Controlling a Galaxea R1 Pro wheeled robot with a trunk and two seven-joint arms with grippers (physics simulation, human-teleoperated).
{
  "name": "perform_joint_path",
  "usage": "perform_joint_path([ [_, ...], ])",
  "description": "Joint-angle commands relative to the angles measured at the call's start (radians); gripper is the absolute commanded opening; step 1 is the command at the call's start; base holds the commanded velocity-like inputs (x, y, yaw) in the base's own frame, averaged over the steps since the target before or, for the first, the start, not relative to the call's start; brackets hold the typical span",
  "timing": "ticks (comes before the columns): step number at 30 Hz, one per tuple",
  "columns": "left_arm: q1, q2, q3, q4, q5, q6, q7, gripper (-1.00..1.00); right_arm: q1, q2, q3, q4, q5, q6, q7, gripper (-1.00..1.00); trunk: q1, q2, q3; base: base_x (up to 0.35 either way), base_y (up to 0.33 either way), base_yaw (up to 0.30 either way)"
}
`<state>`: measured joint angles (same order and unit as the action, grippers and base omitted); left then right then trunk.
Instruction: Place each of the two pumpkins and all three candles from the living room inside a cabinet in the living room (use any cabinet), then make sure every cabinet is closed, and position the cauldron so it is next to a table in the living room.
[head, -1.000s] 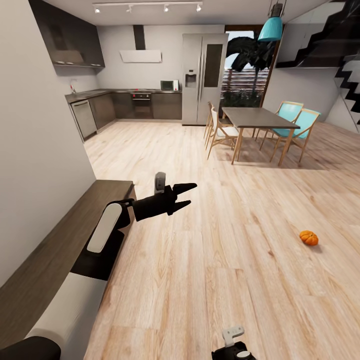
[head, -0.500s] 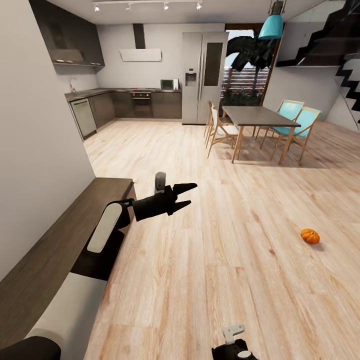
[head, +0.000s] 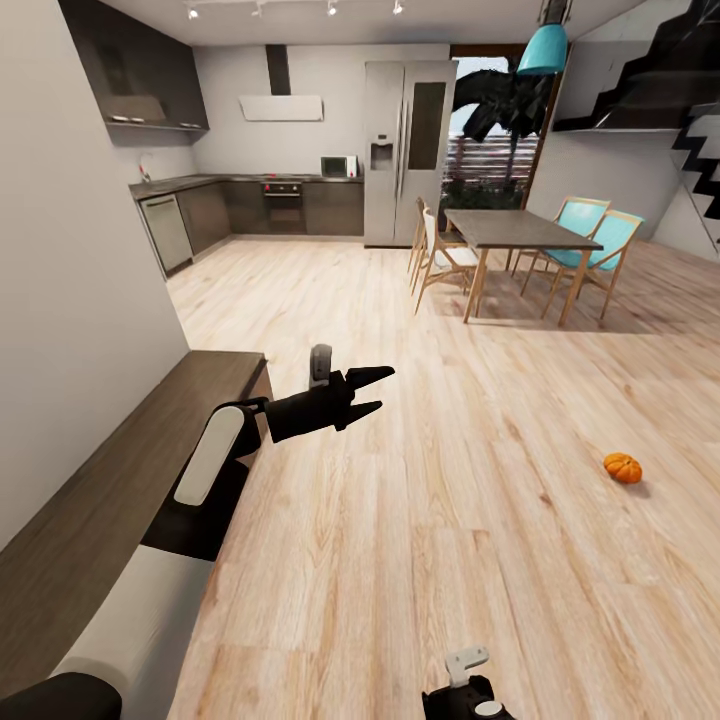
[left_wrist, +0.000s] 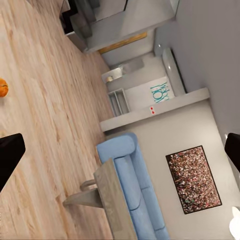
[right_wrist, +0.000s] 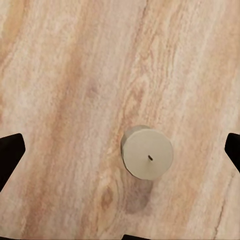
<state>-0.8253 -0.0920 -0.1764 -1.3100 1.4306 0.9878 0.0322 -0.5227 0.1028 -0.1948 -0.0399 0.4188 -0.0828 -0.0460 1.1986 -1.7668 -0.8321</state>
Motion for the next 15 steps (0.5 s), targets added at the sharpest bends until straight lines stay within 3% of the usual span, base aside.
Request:
perform_joint_path([
  [1,0.0,0.0,0.0,0.0,0.001,0.0,0.0,1.0,0.0,0.0,0.0,0.0,0.0,0.0,0.0,1.0,0.004,-0.007,-0.003,0.0,0.0,0.0],
  [15,0.0,0.0,0.0,0.0,0.001,0.0,0.0,1.0,0.0,-0.001,-0.001,-0.001,0.0,0.0,-0.003,1.0,0.058,-0.105,-0.047,0.0,0.0,0.0],
])
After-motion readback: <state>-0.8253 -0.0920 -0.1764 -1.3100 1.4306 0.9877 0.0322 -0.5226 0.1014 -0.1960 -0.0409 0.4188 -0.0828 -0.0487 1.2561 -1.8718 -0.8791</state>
